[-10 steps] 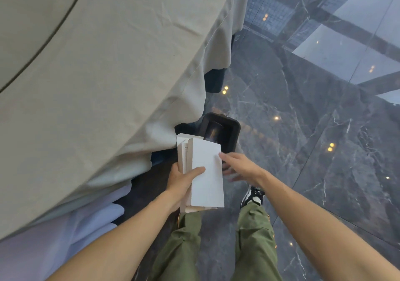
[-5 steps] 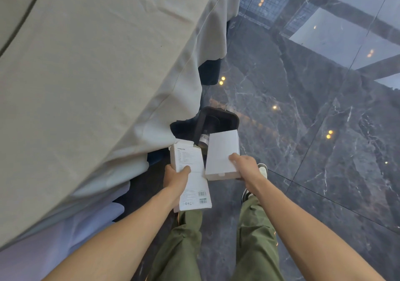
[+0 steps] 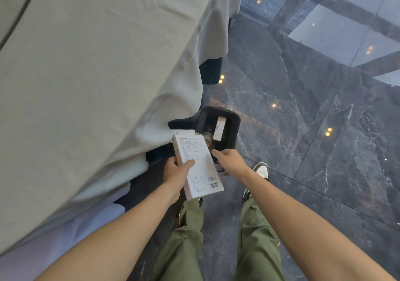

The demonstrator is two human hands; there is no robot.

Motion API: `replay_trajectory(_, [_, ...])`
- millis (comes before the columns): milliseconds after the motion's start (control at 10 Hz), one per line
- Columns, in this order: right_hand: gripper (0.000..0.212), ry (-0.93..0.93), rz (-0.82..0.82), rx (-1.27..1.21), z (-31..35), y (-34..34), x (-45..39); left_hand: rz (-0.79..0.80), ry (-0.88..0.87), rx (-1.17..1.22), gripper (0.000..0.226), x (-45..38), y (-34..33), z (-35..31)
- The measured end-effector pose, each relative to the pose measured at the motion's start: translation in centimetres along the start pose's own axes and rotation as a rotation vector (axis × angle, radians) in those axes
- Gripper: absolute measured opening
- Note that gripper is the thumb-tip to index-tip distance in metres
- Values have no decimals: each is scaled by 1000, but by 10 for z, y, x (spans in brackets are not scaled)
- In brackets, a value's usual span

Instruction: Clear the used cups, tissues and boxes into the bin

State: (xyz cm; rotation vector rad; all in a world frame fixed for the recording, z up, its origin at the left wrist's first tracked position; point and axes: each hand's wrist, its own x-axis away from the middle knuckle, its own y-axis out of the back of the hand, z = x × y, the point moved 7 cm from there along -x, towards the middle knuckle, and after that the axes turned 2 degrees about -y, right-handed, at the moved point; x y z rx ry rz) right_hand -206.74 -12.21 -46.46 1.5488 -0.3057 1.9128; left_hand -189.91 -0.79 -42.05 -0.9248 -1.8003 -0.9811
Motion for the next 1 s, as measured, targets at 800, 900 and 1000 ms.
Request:
replay_trajectory(800, [47, 128, -204, 17, 24, 30, 10, 171, -53, -141, 53, 12, -33, -11])
replay_trajectory(900, [38, 123, -189, 49, 29, 24, 11, 179, -78, -161, 52, 16, -35, -18])
replay_trajectory(1000, [28, 116, -115, 117, 24, 14, 21, 166, -114, -224, 53, 24, -37, -26])
